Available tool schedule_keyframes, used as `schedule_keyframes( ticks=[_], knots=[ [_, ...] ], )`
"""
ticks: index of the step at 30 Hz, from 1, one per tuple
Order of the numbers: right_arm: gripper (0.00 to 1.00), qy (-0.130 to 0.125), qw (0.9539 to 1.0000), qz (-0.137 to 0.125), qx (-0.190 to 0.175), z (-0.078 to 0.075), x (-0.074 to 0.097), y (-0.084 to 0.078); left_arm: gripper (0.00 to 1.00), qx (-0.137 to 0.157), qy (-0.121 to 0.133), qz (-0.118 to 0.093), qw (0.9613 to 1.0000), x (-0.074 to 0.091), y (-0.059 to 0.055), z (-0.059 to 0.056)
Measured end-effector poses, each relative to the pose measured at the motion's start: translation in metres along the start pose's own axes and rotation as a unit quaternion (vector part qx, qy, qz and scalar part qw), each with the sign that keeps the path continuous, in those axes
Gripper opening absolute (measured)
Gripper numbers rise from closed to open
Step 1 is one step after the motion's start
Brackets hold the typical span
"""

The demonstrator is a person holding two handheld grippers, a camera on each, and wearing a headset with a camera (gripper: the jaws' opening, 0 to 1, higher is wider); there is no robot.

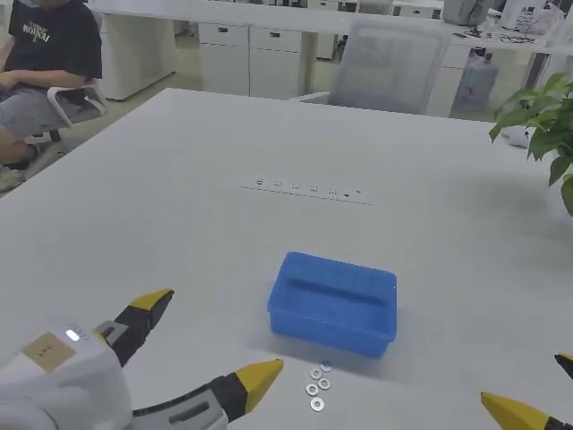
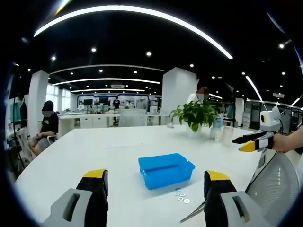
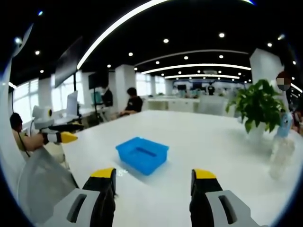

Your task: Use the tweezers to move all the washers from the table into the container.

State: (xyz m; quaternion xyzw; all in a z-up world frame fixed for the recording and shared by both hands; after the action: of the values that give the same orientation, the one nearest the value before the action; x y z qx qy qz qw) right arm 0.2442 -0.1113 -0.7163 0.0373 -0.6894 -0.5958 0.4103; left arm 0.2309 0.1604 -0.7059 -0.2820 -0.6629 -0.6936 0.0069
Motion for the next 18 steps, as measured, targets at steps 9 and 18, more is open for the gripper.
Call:
schedule_keyframes(
  ticks=[9,18],
  knots=[
    [0.61,-0.006,1.0000,-0.002,-0.003,-0.0029,0.0006,0.0004,0.84,-0.002,-0.005,0.002,1.0000,-0.0008,-0.0004,-0.0015],
    [0.63,-0.009,0.9999,0.010,-0.009,-0.0047,-0.0001,-0.0035,0.84,-0.002,-0.007,0.005,1.0000,-0.0014,-0.0017,-0.0012]
  ],
)
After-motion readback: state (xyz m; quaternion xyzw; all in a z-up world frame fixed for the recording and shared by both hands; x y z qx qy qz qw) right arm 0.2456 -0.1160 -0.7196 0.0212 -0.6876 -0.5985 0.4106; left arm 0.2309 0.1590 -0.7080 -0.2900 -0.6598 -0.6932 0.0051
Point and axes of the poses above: the centre of the closed fingertips' face, and the gripper's own axes: x roughly backward along the fingers, z roughly to its left, y roughly out of its top, the point moved 1 cm from there along x, roughly backward along the fingers, and after that the axes turned 14 degrees about z, right-handed, at the moved point
